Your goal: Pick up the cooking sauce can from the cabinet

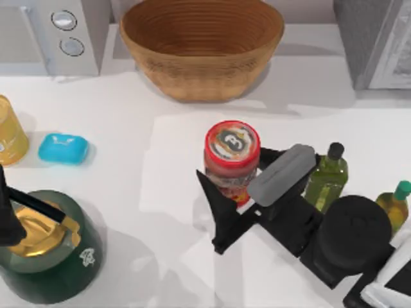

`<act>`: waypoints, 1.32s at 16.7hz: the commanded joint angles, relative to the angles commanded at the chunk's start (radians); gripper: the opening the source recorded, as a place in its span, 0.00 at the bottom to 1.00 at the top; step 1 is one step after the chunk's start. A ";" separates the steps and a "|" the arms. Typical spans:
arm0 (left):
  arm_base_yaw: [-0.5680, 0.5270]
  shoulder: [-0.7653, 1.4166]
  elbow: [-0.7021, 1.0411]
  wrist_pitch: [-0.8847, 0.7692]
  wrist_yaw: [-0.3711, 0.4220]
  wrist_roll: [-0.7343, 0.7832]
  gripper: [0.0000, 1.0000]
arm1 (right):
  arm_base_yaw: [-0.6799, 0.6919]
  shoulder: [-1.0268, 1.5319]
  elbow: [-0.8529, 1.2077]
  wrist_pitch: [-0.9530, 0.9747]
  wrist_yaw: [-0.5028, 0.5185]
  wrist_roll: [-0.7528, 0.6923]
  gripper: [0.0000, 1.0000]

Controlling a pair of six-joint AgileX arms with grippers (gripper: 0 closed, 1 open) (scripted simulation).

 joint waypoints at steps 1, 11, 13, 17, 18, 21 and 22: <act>0.000 0.000 0.000 0.000 0.000 0.000 1.00 | 0.001 0.037 0.004 0.021 -0.006 0.009 0.00; 0.000 0.000 0.000 0.000 0.000 0.000 1.00 | -0.003 0.115 0.039 0.039 -0.016 0.022 0.00; 0.000 0.000 0.000 0.000 0.000 0.000 1.00 | -0.005 0.150 0.083 0.028 -0.017 0.022 0.00; 0.000 0.000 0.000 0.000 0.000 0.000 1.00 | -0.007 0.210 0.160 0.011 -0.022 0.020 0.00; 0.000 0.000 0.000 0.000 0.000 0.000 1.00 | -0.008 0.225 0.177 0.006 -0.022 0.021 0.00; 0.000 0.000 0.000 0.000 0.000 0.000 1.00 | -0.011 0.274 0.252 -0.009 -0.024 0.021 0.00; 0.000 0.000 0.000 0.000 0.000 0.000 1.00 | -0.013 0.286 0.266 -0.015 -0.025 0.020 0.00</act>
